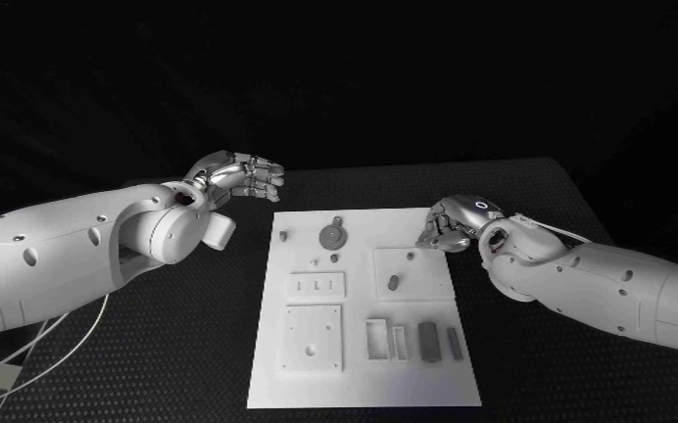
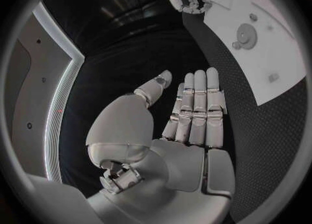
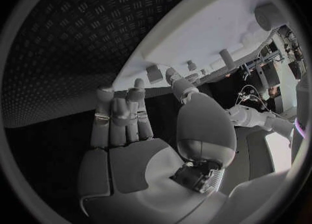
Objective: Assemble the parts on the task board
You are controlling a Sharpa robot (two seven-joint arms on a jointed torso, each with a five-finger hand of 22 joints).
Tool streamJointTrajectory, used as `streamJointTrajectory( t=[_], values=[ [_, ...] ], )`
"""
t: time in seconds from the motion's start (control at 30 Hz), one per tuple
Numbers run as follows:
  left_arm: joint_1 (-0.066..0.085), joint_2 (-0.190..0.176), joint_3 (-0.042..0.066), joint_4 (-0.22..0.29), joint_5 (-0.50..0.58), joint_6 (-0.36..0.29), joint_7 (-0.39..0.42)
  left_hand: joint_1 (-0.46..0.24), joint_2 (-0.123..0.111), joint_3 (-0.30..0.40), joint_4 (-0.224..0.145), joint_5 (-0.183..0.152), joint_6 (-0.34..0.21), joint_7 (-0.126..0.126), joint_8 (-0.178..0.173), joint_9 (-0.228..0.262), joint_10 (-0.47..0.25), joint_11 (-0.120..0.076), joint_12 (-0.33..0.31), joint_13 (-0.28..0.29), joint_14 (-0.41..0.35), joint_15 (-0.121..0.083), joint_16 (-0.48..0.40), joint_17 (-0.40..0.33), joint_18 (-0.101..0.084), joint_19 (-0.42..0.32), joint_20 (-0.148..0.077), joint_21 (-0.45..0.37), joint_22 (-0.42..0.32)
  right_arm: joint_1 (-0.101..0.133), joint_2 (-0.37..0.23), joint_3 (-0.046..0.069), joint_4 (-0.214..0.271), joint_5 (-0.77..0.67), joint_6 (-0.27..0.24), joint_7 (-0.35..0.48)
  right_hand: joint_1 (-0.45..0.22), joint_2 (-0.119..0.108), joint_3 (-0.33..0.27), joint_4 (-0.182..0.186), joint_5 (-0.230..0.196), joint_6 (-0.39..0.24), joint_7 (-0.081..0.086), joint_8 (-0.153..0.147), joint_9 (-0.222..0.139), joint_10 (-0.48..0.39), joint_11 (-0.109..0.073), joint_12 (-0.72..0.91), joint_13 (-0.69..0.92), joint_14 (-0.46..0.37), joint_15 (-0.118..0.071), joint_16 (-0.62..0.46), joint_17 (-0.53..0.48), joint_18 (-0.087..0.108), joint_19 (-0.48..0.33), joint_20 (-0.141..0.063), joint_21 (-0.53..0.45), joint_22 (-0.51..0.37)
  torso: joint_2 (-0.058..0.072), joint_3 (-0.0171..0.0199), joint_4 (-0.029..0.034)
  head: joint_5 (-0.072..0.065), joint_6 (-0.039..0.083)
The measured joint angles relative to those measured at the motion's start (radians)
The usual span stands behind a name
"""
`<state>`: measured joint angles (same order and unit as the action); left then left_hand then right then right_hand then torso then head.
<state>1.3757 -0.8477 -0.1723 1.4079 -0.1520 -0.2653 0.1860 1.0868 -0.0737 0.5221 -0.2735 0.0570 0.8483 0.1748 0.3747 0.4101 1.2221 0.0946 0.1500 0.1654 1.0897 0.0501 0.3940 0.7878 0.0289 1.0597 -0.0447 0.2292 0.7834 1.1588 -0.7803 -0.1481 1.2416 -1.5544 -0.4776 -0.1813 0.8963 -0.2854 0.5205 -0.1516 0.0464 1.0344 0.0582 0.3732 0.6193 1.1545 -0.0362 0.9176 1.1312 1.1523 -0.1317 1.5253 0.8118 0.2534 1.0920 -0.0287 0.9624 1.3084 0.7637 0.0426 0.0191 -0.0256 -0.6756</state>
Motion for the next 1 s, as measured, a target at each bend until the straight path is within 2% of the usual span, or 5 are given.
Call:
streamJointTrajectory(
  t=[0.3, 0.5, 0.57, 0.67, 1.0],
  values=[
    [0.0, -0.001, 0.0, 0.0, 0.0, 0.001, -0.002, 0.0, 0.0, 0.0, 0.0, 0.0, 0.0, 0.0, 0.0, 0.0, 0.0, 0.0, 0.0, 0.0, 0.0, 0.0, 0.0, 0.001, 0.0, 0.0, 0.0, 0.0, 0.0, -0.007, 0.008, 0.0, -0.005, -0.007, 0.001, -0.005, 0.002, 0.002, 0.006, 0.005, 0.0, 0.007, -0.004, 0.004, 0.013, 0.004, -0.003, 0.004, -0.002, 0.004, -0.003, 0.0, 0.0, 0.001, 0.003, -0.003, 0.0, 0.0, 0.0, 0.0, 0.0001, -0.001, -0.001],
    [0.0, -0.001, 0.0, -0.001, 0.0, 0.001, -0.003, 0.0, 0.0, 0.0, 0.0, 0.0, 0.0, 0.0, 0.0, 0.0, 0.0, 0.0, 0.0, 0.0, 0.0, 0.0, 0.0, 0.002, 0.0, 0.0, 0.0, -0.004, 0.001, -0.01, 0.013, 0.0, -0.009, -0.008, 0.001, -0.003, 0.043, 0.043, 0.019, -0.008, 0.0, 0.009, -0.004, 0.008, 0.024, 0.004, -0.003, 0.004, -0.005, 0.004, -0.003, 0.004, 0.0, 0.001, 0.004, -0.003, 0.004, 0.0, 0.0, 0.0002, 0.0003, 0.0, -0.001],
    [0.0, -0.001, 0.0, 0.0, 0.0, 0.001, -0.004, 0.0, 0.0, 0.0, 0.0, 0.0, 0.0, 0.0, 0.0, -0.001, 0.0, 0.0, 0.0, 0.0, 0.0, 0.0, -0.004, 0.002, 0.0, 0.0, 0.0, -0.004, 0.001, -0.01, 0.013, 0.0, -0.009, -0.008, 0.002, 0.0, 0.073, 0.104, 0.007, -0.061, 0.0, 0.009, -0.003, 0.008, 0.029, 0.004, -0.003, 0.004, -0.008, 0.004, -0.003, 0.004, 0.0, 0.001, 0.003, -0.004, 0.004, 0.0, 0.0, 0.0005, 0.0002, 0.0, 0.0],
    [0.0, -0.002, 0.0, 0.0, 0.0, 0.001, -0.005, 0.0, 0.0, 0.0, 0.0, 0.0, 0.0, 0.0, 0.0, -0.001, 0.0, 0.0, 0.0, 0.0, 0.0, 0.0, -0.004, 0.003, 0.0, 0.0, 0.0, -0.004, 0.001, -0.009, 0.015, 0.001, -0.009, -0.008, 0.002, 0.004, 0.089, 0.146, -0.012, -0.119, 0.0, 0.005, 0.0, 0.001, 0.031, 0.004, -0.003, 0.004, -0.013, 0.004, -0.003, 0.003, 0.0, 0.0, -0.005, -0.003, 0.008, 0.0, 0.001, 0.0009, 0.0002, 0.001, 0.0],
    [0.0, -0.002, 0.0, 0.0, 0.0, 0.001, -0.007, 0.0, 0.0, 0.0, 0.0, 0.0, -0.004, 0.004, 0.0, -0.002, 0.0, 0.0, -0.004, 0.001, 0.0, 0.0, -0.008, 0.006, 0.0, 0.0, 0.0, -0.004, 0.002, -0.008, 0.015, 0.003, -0.01, -0.008, 0.002, 0.016, 0.152, 0.188, -0.018, -0.143, -0.003, -0.009, 0.014, -0.03, 0.032, -0.002, 0.002, 0.008, -0.016, -0.006, -0.002, 0.003, 0.0, -0.005, -0.013, 0.002, 0.008, 0.0, 0.0, 0.0011, -0.0007, 0.002, -0.002]
  ],
)
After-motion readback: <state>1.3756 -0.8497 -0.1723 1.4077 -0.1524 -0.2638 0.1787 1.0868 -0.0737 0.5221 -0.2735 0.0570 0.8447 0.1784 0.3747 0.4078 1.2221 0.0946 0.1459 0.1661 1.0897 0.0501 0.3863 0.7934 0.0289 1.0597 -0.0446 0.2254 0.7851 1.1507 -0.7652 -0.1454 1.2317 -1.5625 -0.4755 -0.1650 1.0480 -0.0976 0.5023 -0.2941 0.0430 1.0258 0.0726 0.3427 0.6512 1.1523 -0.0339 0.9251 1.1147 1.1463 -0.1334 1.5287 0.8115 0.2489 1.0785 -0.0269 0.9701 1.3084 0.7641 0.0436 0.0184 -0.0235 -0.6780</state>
